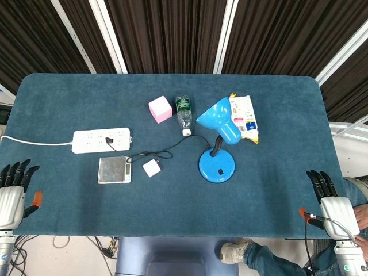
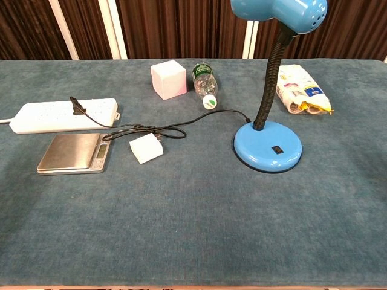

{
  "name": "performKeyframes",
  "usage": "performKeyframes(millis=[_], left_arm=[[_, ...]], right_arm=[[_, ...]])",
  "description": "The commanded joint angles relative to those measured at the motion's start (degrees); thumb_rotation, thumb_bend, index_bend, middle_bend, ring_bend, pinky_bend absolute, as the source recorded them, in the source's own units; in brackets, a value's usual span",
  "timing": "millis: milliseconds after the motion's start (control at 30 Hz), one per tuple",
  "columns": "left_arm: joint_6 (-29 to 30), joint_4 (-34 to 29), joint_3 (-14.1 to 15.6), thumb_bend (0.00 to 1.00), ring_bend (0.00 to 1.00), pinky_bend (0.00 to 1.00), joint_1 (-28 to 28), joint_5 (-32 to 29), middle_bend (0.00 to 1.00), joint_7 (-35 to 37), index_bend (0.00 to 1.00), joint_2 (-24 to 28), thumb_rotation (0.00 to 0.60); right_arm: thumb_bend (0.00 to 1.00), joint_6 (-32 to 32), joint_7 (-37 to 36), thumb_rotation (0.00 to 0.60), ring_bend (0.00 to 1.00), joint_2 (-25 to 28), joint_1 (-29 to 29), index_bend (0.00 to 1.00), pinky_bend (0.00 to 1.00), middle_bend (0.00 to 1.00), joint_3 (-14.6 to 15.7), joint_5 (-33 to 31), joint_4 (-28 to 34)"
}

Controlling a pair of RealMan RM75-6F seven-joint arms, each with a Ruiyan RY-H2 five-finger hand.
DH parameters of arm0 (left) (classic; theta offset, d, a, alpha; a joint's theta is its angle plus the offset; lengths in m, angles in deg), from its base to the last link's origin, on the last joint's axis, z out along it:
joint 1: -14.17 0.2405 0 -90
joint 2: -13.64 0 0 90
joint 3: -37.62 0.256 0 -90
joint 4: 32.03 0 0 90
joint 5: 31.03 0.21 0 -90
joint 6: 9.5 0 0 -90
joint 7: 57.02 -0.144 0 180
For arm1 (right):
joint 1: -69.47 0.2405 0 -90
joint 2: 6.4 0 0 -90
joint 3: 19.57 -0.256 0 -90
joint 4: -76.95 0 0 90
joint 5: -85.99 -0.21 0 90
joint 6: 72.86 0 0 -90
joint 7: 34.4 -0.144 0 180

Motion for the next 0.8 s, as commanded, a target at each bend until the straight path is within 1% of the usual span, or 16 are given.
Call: performKeyframes(millis=[33, 167, 233, 333, 367, 400, 467, 500, 533, 567, 600, 700, 800], left_arm=[[0.0, -0.1, 0.0, 0.47, 0.00, 0.00, 0.0, -0.1, 0.04, 0.0, 0.17, 0.0, 0.600], [0.3, -0.4, 0.0, 0.47, 0.00, 0.00, 0.1, 0.4, 0.04, 0.0, 0.17, 0.0, 0.600], [0.2, -0.4, 0.1, 0.47, 0.00, 0.00, 0.1, 0.2, 0.04, 0.1, 0.17, 0.0, 0.600], [-0.2, -0.5, 0.1, 0.47, 0.00, 0.00, 0.0, -0.1, 0.04, 0.1, 0.17, 0.0, 0.600], [-0.2, -0.5, 0.1, 0.47, 0.00, 0.00, 0.0, 0.0, 0.04, 0.0, 0.17, 0.0, 0.600], [-0.1, -0.5, 0.1, 0.47, 0.00, 0.00, 0.0, 0.0, 0.04, 0.0, 0.17, 0.0, 0.600], [0.0, -0.5, 0.2, 0.47, 0.00, 0.00, 0.0, 0.2, 0.04, -0.2, 0.17, -0.1, 0.600], [0.0, -0.5, 0.2, 0.47, 0.00, 0.00, 0.1, 0.2, 0.04, -0.2, 0.17, -0.1, 0.600], [0.1, -0.4, 0.2, 0.47, 0.00, 0.00, 0.1, 0.1, 0.04, -0.2, 0.17, -0.1, 0.600], [0.2, -0.4, 0.1, 0.47, 0.00, 0.00, 0.1, 0.1, 0.04, -0.1, 0.17, -0.1, 0.600], [0.1, -0.4, 0.1, 0.47, 0.00, 0.00, 0.1, 0.0, 0.04, -0.1, 0.17, -0.2, 0.600], [-0.1, -0.4, 0.1, 0.47, 0.00, 0.00, 0.1, -0.2, 0.04, 0.0, 0.17, -0.1, 0.600], [0.0, -0.4, 0.0, 0.47, 0.00, 0.00, 0.1, -0.1, 0.04, 0.1, 0.17, 0.0, 0.600]], right_arm=[[0.27, -0.3, 0.3, 0.600, 0.09, -0.1, 0.2, 0.00, 1.00, 0.11, 0.2, 0.2, -0.1], [0.27, -1.9, -0.6, 0.600, 0.12, -0.6, 0.8, 0.00, 1.00, 0.11, 0.4, -0.1, 0.0], [0.27, -2.5, -0.8, 0.600, 0.15, -0.7, 1.4, 0.00, 1.00, 0.11, 0.3, 0.3, 0.4], [0.27, -4.4, 0.4, 0.600, 0.24, -0.3, 3.2, 0.00, 1.00, 0.17, -0.3, 0.7, 2.1], [0.27, -5.8, 1.0, 0.600, 0.29, -0.1, 4.2, 0.00, 1.00, 0.21, -0.8, 0.5, 3.2], [0.27, -6.6, 1.3, 0.600, 0.31, 0.1, 4.8, 0.00, 1.00, 0.23, -1.0, 0.2, 3.8], [0.27, -10.2, 2.4, 0.600, 0.42, 0.6, 7.1, 0.00, 1.00, 0.34, -2.2, -1.4, 5.7], [0.27, -12.2, 3.1, 0.600, 0.46, 0.7, 8.3, 0.00, 1.00, 0.38, -2.9, -2.7, 6.7], [0.27, -16.8, 4.9, 0.600, 0.51, 0.1, 11.4, 0.00, 1.00, 0.43, -4.4, -4.9, 7.8], [0.28, -19.1, 6.5, 0.600, 0.55, -0.1, 12.7, 0.00, 1.00, 0.47, -5.0, -6.9, 8.4], [0.29, -21.1, 8.2, 0.600, 0.58, -0.3, 13.7, 0.00, 1.00, 0.50, -5.1, -8.2, 9.0], [0.33, -26.1, 12.8, 0.600, 0.62, -1.5, 16.5, 0.00, 1.00, 0.54, -4.9, -11.4, 10.2], [0.37, -29.1, 15.7, 0.600, 0.66, -3.6, 18.5, 0.00, 1.00, 0.57, -5.2, -15.0, 10.4]])
